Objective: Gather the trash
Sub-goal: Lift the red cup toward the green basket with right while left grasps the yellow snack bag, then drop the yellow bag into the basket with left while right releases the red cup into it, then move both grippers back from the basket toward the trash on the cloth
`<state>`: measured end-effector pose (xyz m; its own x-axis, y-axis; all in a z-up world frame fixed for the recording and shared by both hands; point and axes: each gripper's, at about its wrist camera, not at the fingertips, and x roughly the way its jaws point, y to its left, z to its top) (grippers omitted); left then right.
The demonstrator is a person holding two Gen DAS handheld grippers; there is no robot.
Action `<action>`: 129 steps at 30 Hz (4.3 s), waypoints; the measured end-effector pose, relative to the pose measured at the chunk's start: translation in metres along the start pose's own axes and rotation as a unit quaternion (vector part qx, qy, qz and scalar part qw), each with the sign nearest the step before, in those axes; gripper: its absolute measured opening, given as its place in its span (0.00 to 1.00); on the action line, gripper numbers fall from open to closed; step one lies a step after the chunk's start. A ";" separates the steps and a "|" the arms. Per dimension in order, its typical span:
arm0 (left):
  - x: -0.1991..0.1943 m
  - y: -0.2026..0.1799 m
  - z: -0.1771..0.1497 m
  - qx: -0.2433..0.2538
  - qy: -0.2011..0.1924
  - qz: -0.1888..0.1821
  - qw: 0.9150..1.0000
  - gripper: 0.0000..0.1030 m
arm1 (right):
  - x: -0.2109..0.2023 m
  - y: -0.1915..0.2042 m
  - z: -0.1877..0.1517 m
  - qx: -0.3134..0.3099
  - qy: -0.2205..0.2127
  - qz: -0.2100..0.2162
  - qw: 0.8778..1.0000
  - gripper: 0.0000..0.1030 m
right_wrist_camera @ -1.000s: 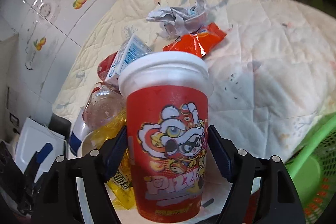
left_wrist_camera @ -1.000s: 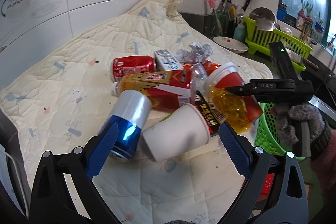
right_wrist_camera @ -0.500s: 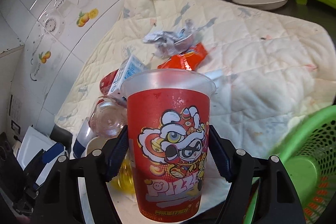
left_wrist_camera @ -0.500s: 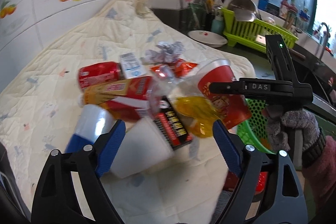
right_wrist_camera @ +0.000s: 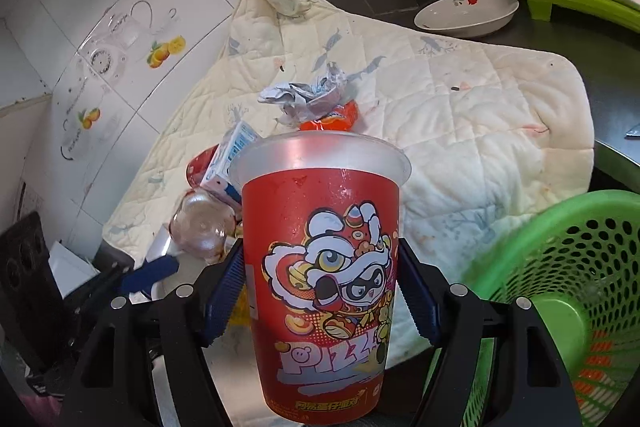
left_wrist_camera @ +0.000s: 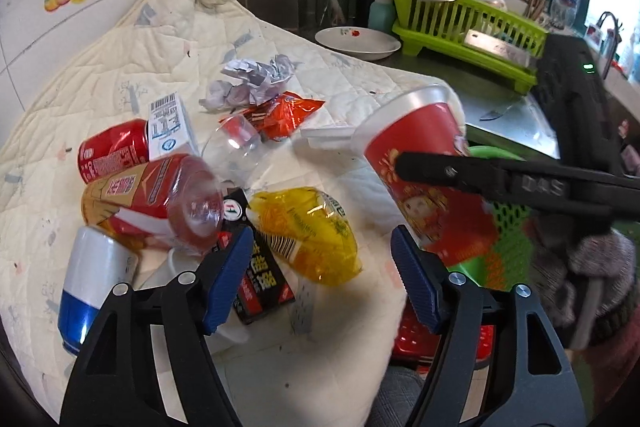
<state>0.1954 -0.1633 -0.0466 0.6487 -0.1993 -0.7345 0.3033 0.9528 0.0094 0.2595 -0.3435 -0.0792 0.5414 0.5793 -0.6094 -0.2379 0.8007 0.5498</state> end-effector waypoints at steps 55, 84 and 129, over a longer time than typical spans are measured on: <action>0.036 -0.117 0.003 0.058 0.046 -0.177 0.981 0.22 | -0.165 -0.090 -0.091 0.062 -0.087 -0.219 0.970 0.68; 0.056 -0.134 0.005 0.038 0.051 -0.193 0.979 0.55 | -0.113 -0.133 -0.087 0.054 0.015 -0.271 0.961 0.68; -0.080 0.061 -0.071 -0.084 -0.045 -0.094 0.991 0.62 | -0.088 0.014 -0.091 0.000 -0.024 -0.224 0.974 0.71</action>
<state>0.1127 -0.0730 -0.0359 0.6533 -0.3888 -0.6497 0.3085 0.9203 -0.2406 0.1351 -0.3694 -0.0700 0.6274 0.1639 -0.7612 0.0312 0.9715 0.2349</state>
